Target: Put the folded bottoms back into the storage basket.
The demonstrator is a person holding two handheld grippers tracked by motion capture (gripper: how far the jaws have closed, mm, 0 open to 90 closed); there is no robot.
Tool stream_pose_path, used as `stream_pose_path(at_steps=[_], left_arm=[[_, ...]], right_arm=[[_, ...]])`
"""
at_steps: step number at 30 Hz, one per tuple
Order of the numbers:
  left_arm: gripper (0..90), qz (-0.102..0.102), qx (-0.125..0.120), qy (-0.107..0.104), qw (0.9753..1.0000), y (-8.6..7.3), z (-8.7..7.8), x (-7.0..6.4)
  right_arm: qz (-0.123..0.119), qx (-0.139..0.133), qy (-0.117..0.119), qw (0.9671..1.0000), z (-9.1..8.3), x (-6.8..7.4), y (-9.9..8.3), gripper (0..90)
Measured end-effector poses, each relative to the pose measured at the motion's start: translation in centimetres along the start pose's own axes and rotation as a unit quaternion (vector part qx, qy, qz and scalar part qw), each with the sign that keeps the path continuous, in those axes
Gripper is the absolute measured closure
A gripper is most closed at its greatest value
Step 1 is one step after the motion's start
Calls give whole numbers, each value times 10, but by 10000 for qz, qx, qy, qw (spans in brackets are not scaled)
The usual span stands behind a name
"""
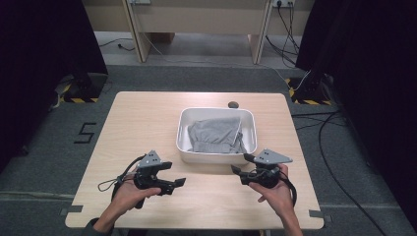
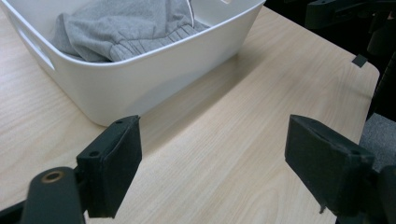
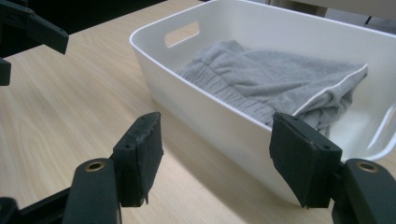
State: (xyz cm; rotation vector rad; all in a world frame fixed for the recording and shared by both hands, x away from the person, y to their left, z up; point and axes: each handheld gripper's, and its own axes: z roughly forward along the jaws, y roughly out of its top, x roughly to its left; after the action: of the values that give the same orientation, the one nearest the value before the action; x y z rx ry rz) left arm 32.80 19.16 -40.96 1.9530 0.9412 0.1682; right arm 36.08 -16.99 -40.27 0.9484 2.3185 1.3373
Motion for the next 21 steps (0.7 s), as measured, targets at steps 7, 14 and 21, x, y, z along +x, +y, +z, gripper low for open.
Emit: stream_pose_path(at_steps=[7,14,21], left_arm=[[185,17,-26,91,10000,-11,-4,2],[185,-101,30,171,9998,-30,-9,7],[185,-220,77,230,9995,-48,-10,11]], right_arm=[[-31,8,38,10000,-4,8,-7,340],[-80,50,151,9998,-4,17,-15,331],[-90,148,184,9997,-5,20,-28,329]])
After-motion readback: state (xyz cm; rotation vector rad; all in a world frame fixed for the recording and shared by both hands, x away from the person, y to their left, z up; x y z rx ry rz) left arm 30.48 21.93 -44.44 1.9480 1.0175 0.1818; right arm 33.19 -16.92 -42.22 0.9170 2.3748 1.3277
